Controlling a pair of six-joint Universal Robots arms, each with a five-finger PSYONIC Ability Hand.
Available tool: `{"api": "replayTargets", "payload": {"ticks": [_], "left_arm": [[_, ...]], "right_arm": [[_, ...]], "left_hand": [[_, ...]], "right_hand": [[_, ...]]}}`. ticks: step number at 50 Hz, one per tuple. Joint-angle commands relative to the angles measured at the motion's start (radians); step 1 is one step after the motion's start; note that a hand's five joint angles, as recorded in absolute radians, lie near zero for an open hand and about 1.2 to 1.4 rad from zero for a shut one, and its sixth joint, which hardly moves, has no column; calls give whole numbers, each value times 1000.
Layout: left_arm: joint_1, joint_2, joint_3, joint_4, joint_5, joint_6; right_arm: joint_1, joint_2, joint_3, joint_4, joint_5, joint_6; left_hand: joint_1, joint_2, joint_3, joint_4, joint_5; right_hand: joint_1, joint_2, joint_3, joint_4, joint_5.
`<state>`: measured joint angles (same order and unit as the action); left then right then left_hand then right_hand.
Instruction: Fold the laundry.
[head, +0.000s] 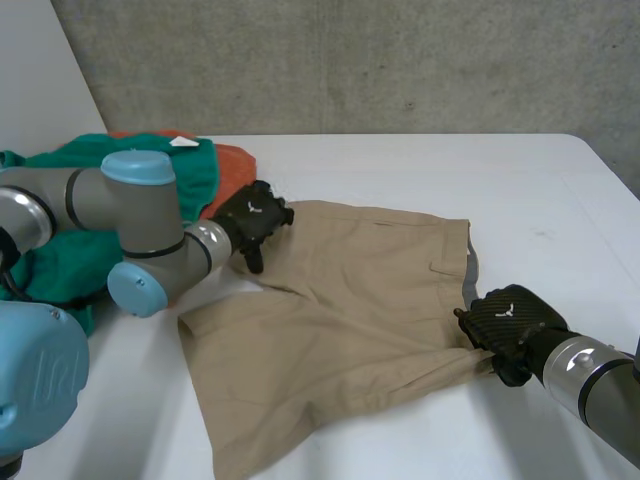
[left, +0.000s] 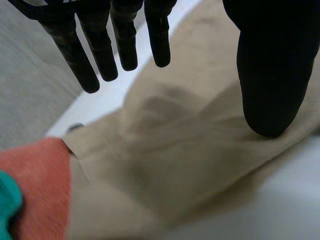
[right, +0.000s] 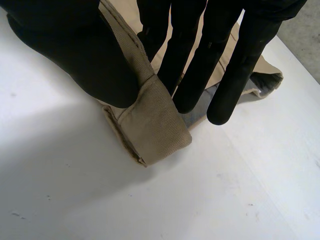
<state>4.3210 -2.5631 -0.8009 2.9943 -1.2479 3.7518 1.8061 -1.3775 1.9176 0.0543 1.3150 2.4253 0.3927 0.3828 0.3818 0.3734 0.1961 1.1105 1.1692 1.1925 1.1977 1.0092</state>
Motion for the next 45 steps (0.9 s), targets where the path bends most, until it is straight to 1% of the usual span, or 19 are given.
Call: {"api": "replayTargets", "payload": {"ticks": [1, 6, 8, 10, 11, 15, 18, 19, 25, 32, 34, 35, 36, 37, 40, 42, 44, 45], "left_arm": [[3, 24, -83, -15, -13, 75], [31, 66, -126, -24, -33, 103], [48, 81, -141, -31, -41, 105], [52, 89, -146, -34, -44, 105], [54, 90, -146, -34, -48, 105], [51, 93, -150, -34, -73, 102], [52, 113, -162, -31, -103, 95], [52, 124, -170, -29, -108, 95], [54, 153, -218, -21, -122, 100], [60, 216, -319, -23, -179, 99], [62, 248, -359, -23, -185, 97], [62, 260, -371, -23, -186, 97], [62, 273, -382, -21, -186, 97], [59, 302, -400, -20, -188, 88], [54, 349, -419, -18, -188, 77], [49, 414, -442, -17, -188, 36], [48, 464, -465, -17, -188, -15], [45, 512, -492, -17, -188, -79]], "right_arm": [[-1, 0, -2, -4, 0, 0], [-1, 0, -2, -4, -2, 0], [-1, 0, -2, -4, -2, 0], [-1, 0, -2, -5, -2, 0], [-1, 0, -2, -7, -2, 0], [-1, 0, -2, -7, 0, 0], [-1, 0, -2, -7, 0, 0], [-1, 0, -2, -7, 0, 0], [-1, 0, -2, -7, 0, 0], [-1, 0, -2, -7, -3, 0], [1, -2, -5, -4, -8, 1], [1, -2, -5, -4, -8, 1], [2, -2, -9, -4, -8, 0], [2, -2, -12, -2, -8, 1], [4, -5, -35, 2, 0, 3], [7, -5, -51, 4, 1, 8], [12, -5, -75, 6, 3, 41], [12, -6, -83, 6, 4, 58]], "left_hand": [[73, 83, 84, 92, 95], [117, 127, 128, 136, 139], [202, 212, 213, 221, 224], [340, 350, 351, 359, 362], [506, 516, 517, 525, 528], [803, 813, 814, 823, 825], [930, 940, 941, 949, 952], [936, 946, 947, 956, 958], [936, 946, 947, 956, 958], [907, 917, 918, 927, 929], [770, 780, 781, 789, 792], [653, 663, 664, 672, 675], [501, 510, 511, 520, 523], [240, 250, 251, 260, 262], [185, 195, 196, 204, 207], [167, 177, 178, 187, 189], [164, 174, 175, 184, 186], [158, 168, 169, 178, 181]], "right_hand": [[286, 227, 204, 199, 213], [286, 227, 204, 199, 213], [286, 227, 204, 199, 213], [286, 227, 204, 199, 213], [286, 227, 204, 199, 213], [286, 227, 204, 199, 213], [286, 227, 204, 199, 213], [286, 227, 204, 199, 213], [286, 227, 204, 199, 213], [286, 227, 204, 199, 213], [286, 227, 204, 199, 213], [286, 227, 204, 199, 213], [286, 227, 204, 199, 213], [286, 227, 204, 199, 213], [286, 227, 204, 199, 213], [286, 227, 204, 199, 213], [286, 227, 204, 199, 213], [286, 227, 204, 199, 213]]}}
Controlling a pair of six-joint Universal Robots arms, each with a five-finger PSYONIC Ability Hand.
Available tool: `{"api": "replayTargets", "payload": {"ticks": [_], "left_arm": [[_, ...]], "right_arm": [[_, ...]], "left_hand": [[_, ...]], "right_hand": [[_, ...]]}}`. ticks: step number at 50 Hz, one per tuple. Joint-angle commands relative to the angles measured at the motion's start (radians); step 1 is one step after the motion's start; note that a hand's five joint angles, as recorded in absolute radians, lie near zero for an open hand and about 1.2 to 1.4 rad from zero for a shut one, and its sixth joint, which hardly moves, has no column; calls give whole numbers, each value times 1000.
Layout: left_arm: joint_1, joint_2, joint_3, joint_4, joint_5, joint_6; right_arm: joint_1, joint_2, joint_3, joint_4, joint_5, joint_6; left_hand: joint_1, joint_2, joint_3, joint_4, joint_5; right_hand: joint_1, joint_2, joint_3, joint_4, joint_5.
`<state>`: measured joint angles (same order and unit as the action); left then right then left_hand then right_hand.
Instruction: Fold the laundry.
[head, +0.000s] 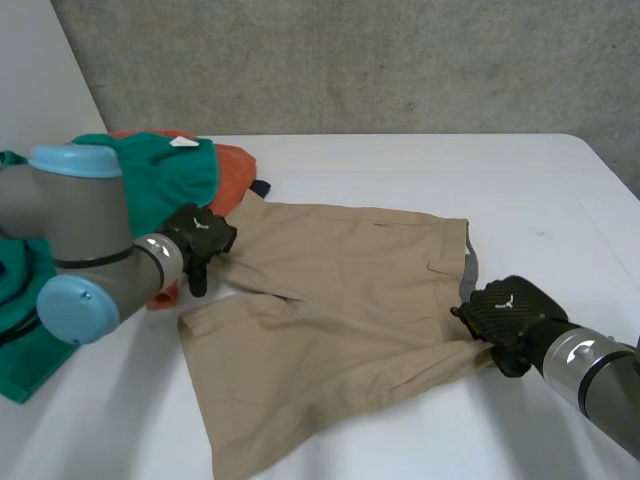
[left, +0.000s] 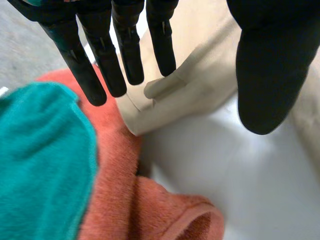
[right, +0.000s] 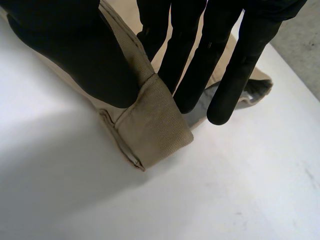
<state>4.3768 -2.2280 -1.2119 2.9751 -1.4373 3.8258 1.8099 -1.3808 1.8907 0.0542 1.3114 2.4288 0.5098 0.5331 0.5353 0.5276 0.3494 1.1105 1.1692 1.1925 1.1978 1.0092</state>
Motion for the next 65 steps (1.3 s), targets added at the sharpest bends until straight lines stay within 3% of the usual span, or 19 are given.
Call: {"api": "replayTargets", "payload": {"ticks": [1, 8, 15, 27, 32, 35, 36, 38, 42, 46, 51, 54, 61, 65], "left_arm": [[-14, 201, -96, 2, 1, -187], [-28, 424, -344, -8, 1, -428], [-107, 597, -642, 4, 6, -520], [-232, 555, -762, 24, 1, -647], [-244, 476, -736, 19, -2, -647], [-252, 452, -723, 21, -3, -643], [-256, 429, -710, 21, -5, -641], [-257, 418, -696, 24, -11, -641], [-261, 423, -664, 15, -67, -635], [-286, 429, -649, -45, -84, -615], [-341, 514, -644, -304, -77, -485], [-353, 570, -641, -384, -72, -437], [-346, 712, -577, -444, -61, -354], [-323, 688, -505, -348, -64, -344]], "right_arm": [[11, -3, -65, 7, 8, 71], [6, 3, -146, 1, -9, 226], [2, 78, -208, -37, 5, 354], [11, 103, -213, -85, 17, 372], [11, 103, -213, -102, 32, 372], [9, 103, -209, -111, 38, 372], [8, 103, -208, -111, 38, 372], [6, 103, -205, -108, 38, 371], [5, 83, -200, -88, 42, 343], [0, 0, -176, 28, 32, 219], [-29, -125, -90, 370, 22, -179], [-93, -190, -39, 516, 15, -337], [-121, -261, -16, 493, -12, -323], [-124, -256, -27, 438, -64, -264]], "left_hand": [[33, 9, 7, 15, 18], [-32, -55, -58, -50, -46], [-50, -73, -75, -67, -64], [-50, -73, -75, -67, -64], [-18, -41, -43, -35, -32], [137, 114, 112, 120, 123], [475, 452, 450, 458, 461], [885, 861, 859, 867, 871], [886, 863, 861, 869, 872], [886, 863, 861, 869, 872], [886, 863, 861, 869, 872], [886, 863, 861, 869, 872], [886, 863, 861, 869, 872], [886, 863, 861, 869, 872]], "right_hand": [[286, 227, 204, 198, 213], [286, 227, 204, 198, 213], [286, 227, 204, 198, 213], [286, 227, 204, 198, 213], [286, 227, 204, 198, 213], [286, 227, 204, 198, 213], [286, 227, 204, 198, 213], [286, 227, 204, 198, 213], [286, 227, 204, 198, 213], [286, 227, 204, 198, 213], [286, 227, 204, 198, 213], [286, 227, 204, 198, 213], [286, 227, 204, 198, 213], [286, 227, 204, 198, 213]]}}
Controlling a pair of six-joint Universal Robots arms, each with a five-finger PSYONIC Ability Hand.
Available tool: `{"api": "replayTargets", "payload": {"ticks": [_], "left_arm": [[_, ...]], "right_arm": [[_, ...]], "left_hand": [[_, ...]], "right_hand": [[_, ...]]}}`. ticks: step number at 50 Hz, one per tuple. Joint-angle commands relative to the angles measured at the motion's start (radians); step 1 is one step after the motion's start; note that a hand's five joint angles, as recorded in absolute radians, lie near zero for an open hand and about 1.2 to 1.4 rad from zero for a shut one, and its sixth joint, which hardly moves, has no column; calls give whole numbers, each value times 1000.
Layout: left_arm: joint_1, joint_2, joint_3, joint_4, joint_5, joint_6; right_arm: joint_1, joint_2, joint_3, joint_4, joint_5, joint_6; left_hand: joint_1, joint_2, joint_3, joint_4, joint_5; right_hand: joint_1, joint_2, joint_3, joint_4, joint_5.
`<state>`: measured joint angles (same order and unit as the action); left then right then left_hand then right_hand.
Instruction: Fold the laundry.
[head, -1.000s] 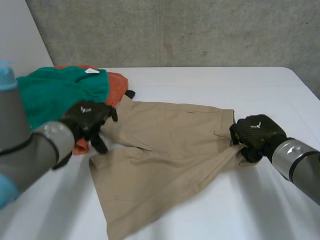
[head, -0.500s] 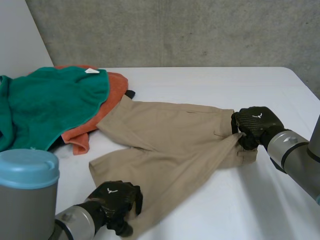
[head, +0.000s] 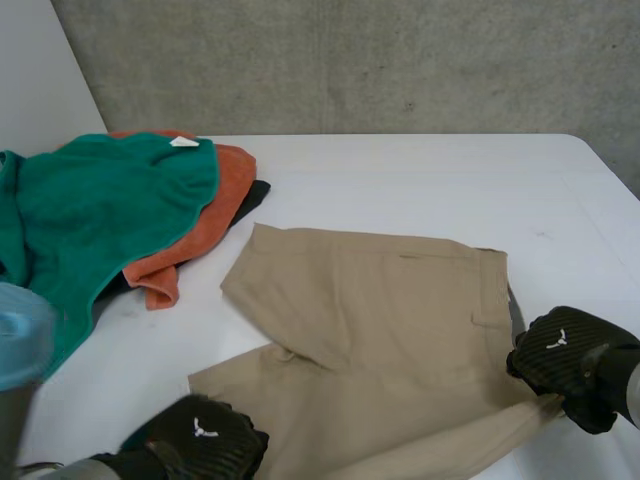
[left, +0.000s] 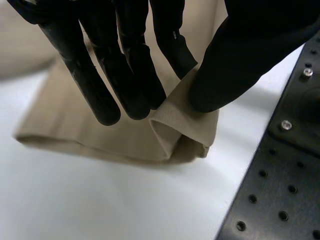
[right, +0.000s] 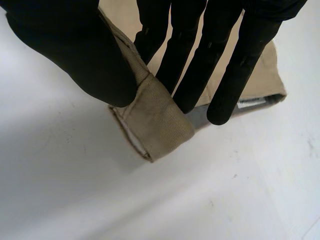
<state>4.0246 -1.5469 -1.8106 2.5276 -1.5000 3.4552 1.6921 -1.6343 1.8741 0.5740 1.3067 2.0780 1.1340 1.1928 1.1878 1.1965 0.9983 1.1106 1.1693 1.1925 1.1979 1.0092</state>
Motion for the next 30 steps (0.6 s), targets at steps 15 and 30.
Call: {"api": "replayTargets", "payload": {"ticks": [15, 30], "left_arm": [[115, -559, 534, 766, -91, 257], [174, -979, 1007, 832, -112, 309]], "right_arm": [[118, 422, -331, -497, 129, 327], [196, 801, -651, -825, 226, 346]], "left_hand": [[262, 203, 208, 200, 223], [262, 203, 208, 200, 223]], "right_hand": [[286, 227, 204, 198, 213], [60, 1, -22, -27, -13]]}}
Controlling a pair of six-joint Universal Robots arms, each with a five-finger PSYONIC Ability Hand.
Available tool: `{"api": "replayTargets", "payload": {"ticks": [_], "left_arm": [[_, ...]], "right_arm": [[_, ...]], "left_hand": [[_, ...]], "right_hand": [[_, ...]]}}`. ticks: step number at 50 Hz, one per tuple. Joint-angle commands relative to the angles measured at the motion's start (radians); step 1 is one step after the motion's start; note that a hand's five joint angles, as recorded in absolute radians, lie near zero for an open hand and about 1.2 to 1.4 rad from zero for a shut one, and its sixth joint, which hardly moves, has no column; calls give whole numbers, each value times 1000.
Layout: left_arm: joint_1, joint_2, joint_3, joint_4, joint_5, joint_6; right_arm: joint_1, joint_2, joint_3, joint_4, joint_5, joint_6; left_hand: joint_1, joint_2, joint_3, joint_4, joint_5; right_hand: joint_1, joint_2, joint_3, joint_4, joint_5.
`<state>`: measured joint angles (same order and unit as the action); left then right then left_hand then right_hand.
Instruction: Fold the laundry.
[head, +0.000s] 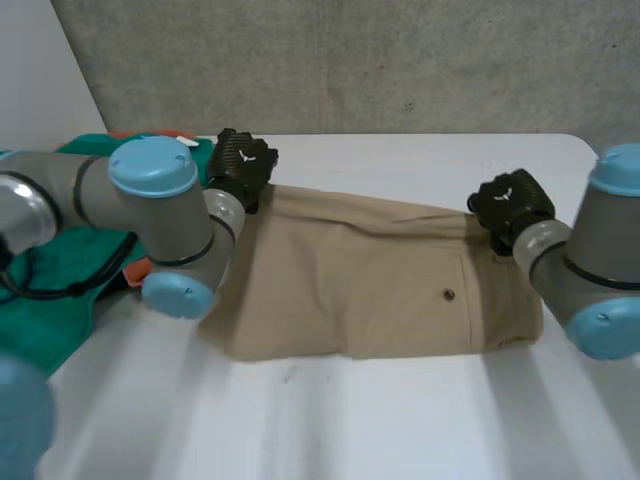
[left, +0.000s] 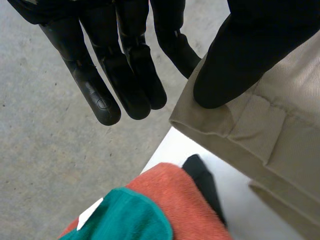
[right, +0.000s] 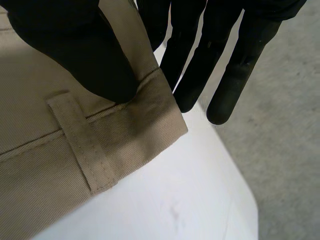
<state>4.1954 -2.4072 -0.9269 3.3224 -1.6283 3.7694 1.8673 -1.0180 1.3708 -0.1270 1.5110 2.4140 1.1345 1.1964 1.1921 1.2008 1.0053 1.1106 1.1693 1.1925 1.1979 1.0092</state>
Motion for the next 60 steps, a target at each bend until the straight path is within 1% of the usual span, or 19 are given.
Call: {"api": "replayTargets", "payload": {"ticks": [1, 2, 3, 4, 6, 9, 11, 15, 19, 22, 30, 32, 33, 41, 49, 51, 56, 59, 60], "left_arm": [[2, -125, 126, 73, 31, -10], [0, -127, 123, 95, 38, -10], [-3, -125, 117, 115, 45, -10], [-3, -122, 111, 135, 50, -10], [-11, -119, 93, 170, 50, -17], [-14, -76, 34, 184, 47, -36], [-11, -23, -10, 183, 45, -48], [-6, 92, -159, 184, 48, -79], [-8, 177, -294, 181, 48, -100], [-11, 229, -389, 181, 51, -114], [-17, 252, -497, 184, 54, -122], [-18, 252, -500, 184, 50, -125], [-18, 254, -500, 184, 48, -126], [-17, 332, -529, 181, 47, -157], [-11, 442, -596, 181, 54, -183], [-8, 461, -616, 183, 54, -186], [3, 494, -647, 183, 51, -188], [12, 508, -665, 183, 51, -188], [15, 511, -670, 183, 51, -189]], "right_arm": [[21, 202, -160, -123, 32, 13], [21, 214, -173, -122, 49, 16], [23, 217, -180, -120, 67, 19], [24, 207, -180, -118, 105, 27], [23, 185, -165, -118, 130, 48], [12, 106, -109, -105, 129, 108], [7, 49, -63, -77, 103, 137], [0, -100, 62, 94, -16, 206], [-69, -145, 163, 246, -98, 226], [-111, -151, 220, 276, -129, 226], [-154, -143, 333, 90, -170, 218], [-154, -132, 341, 40, -167, 220], [-155, -132, 343, 27, -164, 221], [-208, -206, 379, -31, -98, 150], [-297, -289, 393, -36, -32, -156], [-264, -298, 384, -45, -34, -216], [37, -295, 320, -118, -84, -228], [174, -272, 324, -175, -167, -245], [237, -242, 333, -192, -228, -256]], "left_hand": [[-217, -279, -275, -284, -263], [-652, -714, -710, -719, -698], [-960, -1022, -1018, -1026, -1005], [-960, -1022, -1018, -1026, -1005], [-960, -1022, -1018, -1026, -1005], [-960, -1022, -1018, -1026, -1005], [-960, -1022, -1018, -1026, -1005], [-960, -1022, -1018, -1026, -1005], [-960, -1022, -1018, -1026, -1005], [-960, -1022, -1018, -1026, -1005], [-960, -1022, -1018, -1026, -1005], [-960, -1022, -1018, -1026, -1005], [-960, -1022, -1018, -1026, -1005], [-960, -1022, -1018, -1026, -1005], [-960, -1022, -1018, -1026, -1005], [-960, -1022, -1018, -1026, -1005], [-960, -1022, -1018, -1026, -1005], [-960, -1022, -1018, -1026, -1005], [-960, -1022, -1018, -1026, -1005]], "right_hand": [[-247, -306, -329, -335, -321], [-561, -620, -643, -649, -635], [-841, -899, -923, -928, -914], [-936, -995, -1018, -1023, -1009], [-936, -995, -1018, -1023, -1009], [-936, -995, -1018, -1023, -1009], [-936, -995, -1018, -1023, -1009], [-936, -995, -1018, -1023, -1009], [-803, -861, -885, -890, -876], [-700, -759, -782, -787, -773], [-430, -489, -512, -518, -503], [213, 154, 131, 126, 140], [285, 226, 203, 198, 212], [286, 227, 204, 198, 213], [286, 227, 204, 198, 213], [286, 227, 204, 198, 213], [286, 227, 204, 198, 213], [286, 227, 204, 198, 213], [286, 227, 204, 198, 213]]}}
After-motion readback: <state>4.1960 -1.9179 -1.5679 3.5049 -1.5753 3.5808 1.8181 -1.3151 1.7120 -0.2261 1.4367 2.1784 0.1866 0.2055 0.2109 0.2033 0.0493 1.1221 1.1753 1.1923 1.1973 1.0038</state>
